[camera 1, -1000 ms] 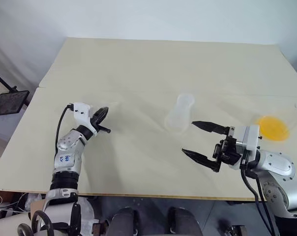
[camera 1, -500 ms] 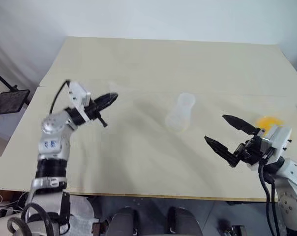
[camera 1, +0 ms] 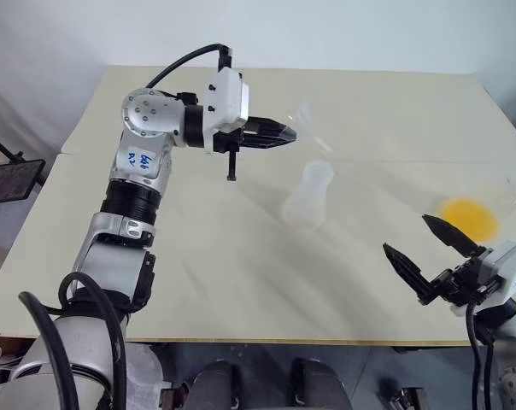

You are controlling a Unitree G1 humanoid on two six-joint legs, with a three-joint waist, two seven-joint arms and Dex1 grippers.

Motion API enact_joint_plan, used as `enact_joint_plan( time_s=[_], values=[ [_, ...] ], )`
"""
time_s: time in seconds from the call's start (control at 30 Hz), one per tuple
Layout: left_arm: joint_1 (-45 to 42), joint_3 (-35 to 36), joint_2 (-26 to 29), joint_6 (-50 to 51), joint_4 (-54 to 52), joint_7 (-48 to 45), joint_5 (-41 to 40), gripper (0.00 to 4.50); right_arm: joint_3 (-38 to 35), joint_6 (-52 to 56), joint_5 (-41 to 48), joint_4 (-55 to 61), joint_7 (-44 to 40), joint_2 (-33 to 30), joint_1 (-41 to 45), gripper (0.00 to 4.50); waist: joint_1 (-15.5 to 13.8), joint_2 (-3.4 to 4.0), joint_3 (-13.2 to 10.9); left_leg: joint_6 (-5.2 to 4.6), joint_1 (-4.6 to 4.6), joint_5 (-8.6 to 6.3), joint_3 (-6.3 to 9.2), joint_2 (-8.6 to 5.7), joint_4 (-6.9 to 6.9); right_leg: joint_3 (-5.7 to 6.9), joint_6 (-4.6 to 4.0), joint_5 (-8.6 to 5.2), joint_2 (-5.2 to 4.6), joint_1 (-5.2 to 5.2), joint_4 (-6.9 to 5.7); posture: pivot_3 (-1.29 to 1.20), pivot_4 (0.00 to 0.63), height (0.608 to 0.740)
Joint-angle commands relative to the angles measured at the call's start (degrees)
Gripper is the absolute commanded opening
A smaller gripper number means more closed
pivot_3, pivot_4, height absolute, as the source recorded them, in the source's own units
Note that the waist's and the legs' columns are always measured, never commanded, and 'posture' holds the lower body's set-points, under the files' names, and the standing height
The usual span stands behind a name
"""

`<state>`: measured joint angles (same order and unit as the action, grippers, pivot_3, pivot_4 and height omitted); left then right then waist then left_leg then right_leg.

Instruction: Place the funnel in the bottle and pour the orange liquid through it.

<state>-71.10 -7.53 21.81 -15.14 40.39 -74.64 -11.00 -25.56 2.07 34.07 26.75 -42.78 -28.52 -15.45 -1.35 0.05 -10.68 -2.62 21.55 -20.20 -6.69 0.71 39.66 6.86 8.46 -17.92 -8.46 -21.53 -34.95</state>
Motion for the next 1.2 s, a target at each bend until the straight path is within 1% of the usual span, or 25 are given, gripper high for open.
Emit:
enact_joint_plan(
  time_s=[0.03,0.1,0.27,0.4,0.57,0.7,0.9,1.07,1.1,1.2],
  values=[
    [-2.95,-1.90,-0.18,-6.07,3.40,-0.70,4.03,0.04,-2.64,-1.89,0.96,0.76,1.35,1.34,-1.23,4.50,0.00,0.00,0.00,0.00,0.00,0.00,-0.01,0.00,0.00,-0.01,0.00,0.00,0.00,-0.01,0.00,0.00,0.150,0.740],
    [-4.17,-2.38,-0.37,-7.69,6.14,0.16,5.81,0.04,-3.46,-2.20,1.28,0.51,2.29,2.09,-1.91,4.50,-0.04,0.00,0.00,0.00,0.00,0.00,-0.01,0.00,0.00,-0.01,0.00,0.00,0.00,-0.01,0.01,0.00,0.150,0.740],
    [-5.70,-3.01,-0.57,-11.16,10.12,-1.16,7.96,0.04,-4.35,-3.06,0.97,-0.12,2.37,2.92,-3.04,4.50,-0.08,-0.01,0.00,-0.03,0.02,-0.01,0.02,0.00,0.01,-0.03,0.00,0.00,-0.01,-0.02,0.02,0.00,0.150,0.740],
    [-6.34,-4.04,-1.11,-13.79,11.93,-1.48,9.88,0.04,-3.95,-3.60,0.99,-0.51,2.68,3.04,-2.97,4.50,-0.07,-0.01,0.00,-0.03,0.02,-0.01,0.08,0.00,0.02,-0.05,0.00,0.00,-0.01,-0.03,0.02,0.00,0.150,0.740],
    [-8.08,-4.47,-2.65,-14.74,14.45,-0.36,11.21,0.04,-2.84,-3.74,0.45,-0.67,3.21,3.48,-2.49,4.50,-0.09,-0.01,-0.01,-0.04,0.02,-0.01,0.13,0.00,0.02,-0.04,0.00,0.00,-0.01,-0.03,0.01,0.00,0.150,0.740],
    [-8.76,-2.92,-4.45,-13.30,15.18,0.18,9.70,0.91,-2.29,-3.69,-0.02,-0.26,3.46,4.08,-2.55,4.50,-0.08,-0.01,-0.01,-0.05,0.03,-0.02,0.14,0.00,0.03,-0.04,0.00,0.00,-0.01,-0.03,0.01,0.00,0.150,0.740],
    [-7.34,0.34,-6.04,-8.87,13.42,-1.59,5.48,2.76,-2.64,-3.85,-0.38,0.07,3.96,4.81,-3.13,4.50,-0.03,-0.01,-0.01,-0.05,0.03,-0.02,0.14,0.00,0.04,-0.04,0.00,0.00,-0.01,-0.04,-0.01,0.00,0.150,0.740],
    [-1.23,3.98,-5.05,-2.34,9.60,-3.17,0.45,4.34,-4.86,-5.13,-0.02,-0.39,5.75,5.56,-2.99,4.50,0.04,0.01,0.01,-0.05,-0.01,-0.02,0.17,0.02,0.04,-0.05,0.00,0.00,-0.02,-0.04,-0.08,0.00,0.150,0.740],
    [0.10,4.89,-4.90,-1.60,8.41,-3.16,-0.59,4.47,-5.28,-5.48,0.04,-0.59,5.98,5.66,-3.11,4.50,0.04,0.01,0.01,-0.05,0.00,-0.02,0.17,0.03,0.04,-0.04,0.00,0.00,-0.01,-0.04,-0.08,0.00,0.150,0.740],
    [3.82,6.75,-4.33,-0.16,4.51,-2.59,-2.65,4.47,-6.29,-6.38,-0.08,-0.90,6.39,5.87,-3.62,4.50,-0.02,0.01,0.00,-0.05,0.01,-0.02,0.19,0.05,0.07,-0.05,0.00,0.00,-0.01,-0.05,-0.10,0.00,0.150,0.740]
  ],
)
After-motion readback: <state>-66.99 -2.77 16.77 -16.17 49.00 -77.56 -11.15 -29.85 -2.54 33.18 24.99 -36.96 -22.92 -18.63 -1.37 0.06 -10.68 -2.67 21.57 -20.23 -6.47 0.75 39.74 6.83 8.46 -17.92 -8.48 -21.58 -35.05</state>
